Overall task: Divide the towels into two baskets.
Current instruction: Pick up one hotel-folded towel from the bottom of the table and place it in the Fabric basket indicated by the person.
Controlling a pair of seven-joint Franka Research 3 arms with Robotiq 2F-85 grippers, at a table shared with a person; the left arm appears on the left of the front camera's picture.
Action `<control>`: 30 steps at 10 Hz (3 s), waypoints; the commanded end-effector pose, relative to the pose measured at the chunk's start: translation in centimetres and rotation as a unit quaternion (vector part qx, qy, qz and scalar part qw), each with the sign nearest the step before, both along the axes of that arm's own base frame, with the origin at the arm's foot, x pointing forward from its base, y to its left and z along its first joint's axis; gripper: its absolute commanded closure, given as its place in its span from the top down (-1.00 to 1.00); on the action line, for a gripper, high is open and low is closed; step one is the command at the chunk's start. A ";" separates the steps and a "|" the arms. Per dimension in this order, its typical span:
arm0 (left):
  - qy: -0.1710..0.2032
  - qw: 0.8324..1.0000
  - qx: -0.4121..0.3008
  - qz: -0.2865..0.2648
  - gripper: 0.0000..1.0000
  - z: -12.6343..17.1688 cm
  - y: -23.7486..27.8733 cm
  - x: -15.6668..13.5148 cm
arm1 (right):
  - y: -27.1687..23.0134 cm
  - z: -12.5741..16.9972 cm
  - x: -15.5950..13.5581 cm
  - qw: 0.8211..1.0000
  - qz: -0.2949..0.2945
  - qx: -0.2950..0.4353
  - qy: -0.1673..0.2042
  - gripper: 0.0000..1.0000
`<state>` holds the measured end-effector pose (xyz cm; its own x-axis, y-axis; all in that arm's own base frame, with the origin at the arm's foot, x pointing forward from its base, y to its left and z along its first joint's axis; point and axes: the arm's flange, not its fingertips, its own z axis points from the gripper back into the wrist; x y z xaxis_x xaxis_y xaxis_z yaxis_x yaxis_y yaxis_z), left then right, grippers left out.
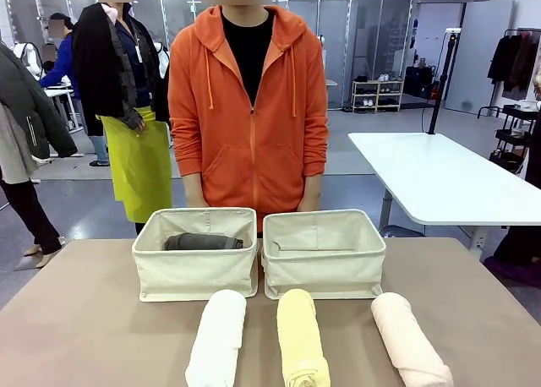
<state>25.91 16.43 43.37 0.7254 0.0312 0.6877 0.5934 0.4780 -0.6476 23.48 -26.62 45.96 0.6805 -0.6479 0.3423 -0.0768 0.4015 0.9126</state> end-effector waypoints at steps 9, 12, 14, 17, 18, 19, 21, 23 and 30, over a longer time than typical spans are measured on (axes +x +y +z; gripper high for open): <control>0.011 0.999 -0.012 0.032 1.00 -0.9 1.8 -1.1 | 0.0 0.1 -0.1 1.000 -0.001 0.002 -0.010 1.00; 0.011 0.999 -0.012 0.032 1.00 -0.9 1.8 -1.1 | 0.0 0.1 -0.1 1.000 -0.001 0.002 -0.010 1.00; 0.011 0.999 -0.012 0.032 1.00 -0.9 1.8 -1.1 | 0.0 0.1 -0.1 1.000 -0.001 0.002 -0.010 1.00; 0.011 0.999 -0.012 0.032 1.00 -0.9 1.8 -1.1 | 0.0 0.1 -0.1 1.000 -0.001 0.002 -0.010 1.00; 0.011 0.999 -0.012 0.032 1.00 -0.9 1.8 -1.1 | 0.0 0.1 -0.1 1.000 -0.001 0.002 -0.010 1.00; 0.011 0.999 -0.012 0.032 1.00 -0.9 1.8 -1.1 | 0.0 0.1 -0.1 1.000 -0.001 0.002 -0.010 1.00; 0.011 0.999 -0.012 0.032 1.00 -0.9 1.8 -1.1 | 1.7 0.6 1.1 0.999 0.029 -0.040 0.017 1.00; 0.011 0.999 -0.012 0.032 1.00 -0.9 1.8 -1.1 | 7.1 1.2 4.1 0.990 0.098 -0.091 0.048 1.00; 0.011 0.999 -0.012 0.032 1.00 -0.9 1.8 -1.1 | 26.4 -2.7 10.1 0.919 0.239 -0.277 0.146 1.00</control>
